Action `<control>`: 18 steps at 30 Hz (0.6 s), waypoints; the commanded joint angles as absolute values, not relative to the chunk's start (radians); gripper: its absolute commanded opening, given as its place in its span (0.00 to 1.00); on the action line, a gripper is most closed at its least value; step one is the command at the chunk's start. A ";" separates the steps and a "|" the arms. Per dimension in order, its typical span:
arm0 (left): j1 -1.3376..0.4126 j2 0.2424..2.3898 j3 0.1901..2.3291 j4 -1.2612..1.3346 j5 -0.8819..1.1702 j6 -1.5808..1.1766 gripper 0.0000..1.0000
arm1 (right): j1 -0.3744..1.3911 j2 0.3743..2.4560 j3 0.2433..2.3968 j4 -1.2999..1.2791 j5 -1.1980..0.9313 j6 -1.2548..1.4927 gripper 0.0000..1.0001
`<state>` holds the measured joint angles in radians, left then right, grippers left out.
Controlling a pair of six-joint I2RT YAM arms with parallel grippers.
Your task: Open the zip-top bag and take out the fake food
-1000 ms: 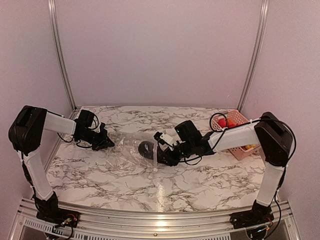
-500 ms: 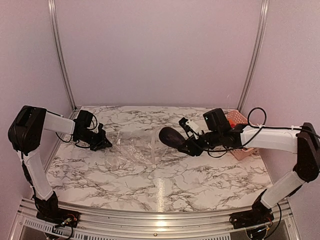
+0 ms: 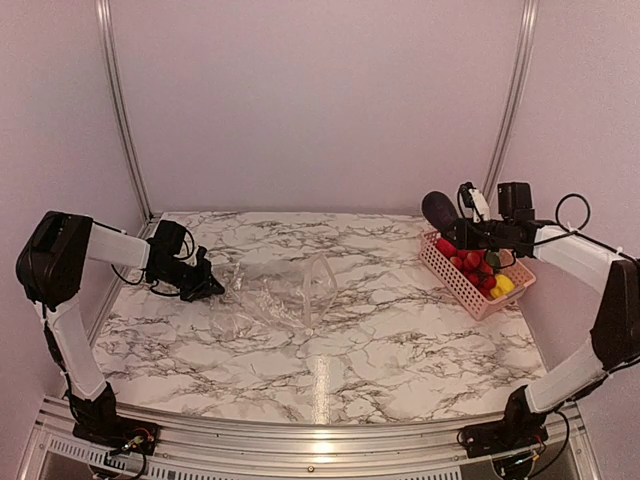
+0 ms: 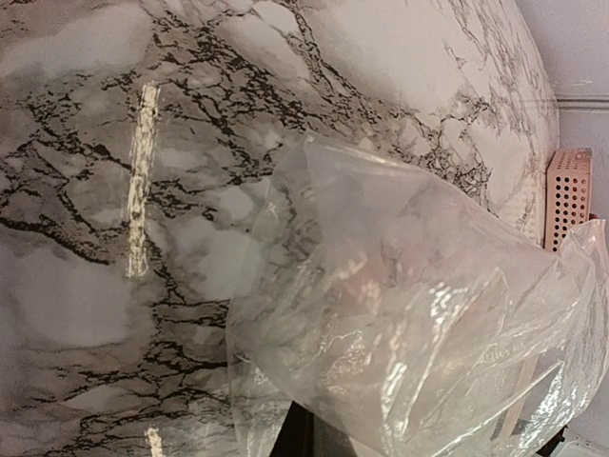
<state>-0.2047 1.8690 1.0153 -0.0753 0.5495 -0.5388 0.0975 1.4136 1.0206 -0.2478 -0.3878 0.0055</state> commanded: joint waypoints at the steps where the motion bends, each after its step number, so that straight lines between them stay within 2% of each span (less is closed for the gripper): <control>1: -0.201 1.850 1.014 -0.082 0.564 -0.535 0.00 | -0.056 1.485 1.145 -0.257 -0.384 0.017 0.32; 9: -0.201 1.841 1.014 -0.096 0.568 -0.524 0.00 | -0.150 1.670 1.308 -0.360 -0.231 -0.145 0.33; 18: -0.201 1.830 1.006 -0.120 0.563 -0.501 0.00 | -0.176 1.801 1.352 -0.379 -0.104 -0.254 0.33</control>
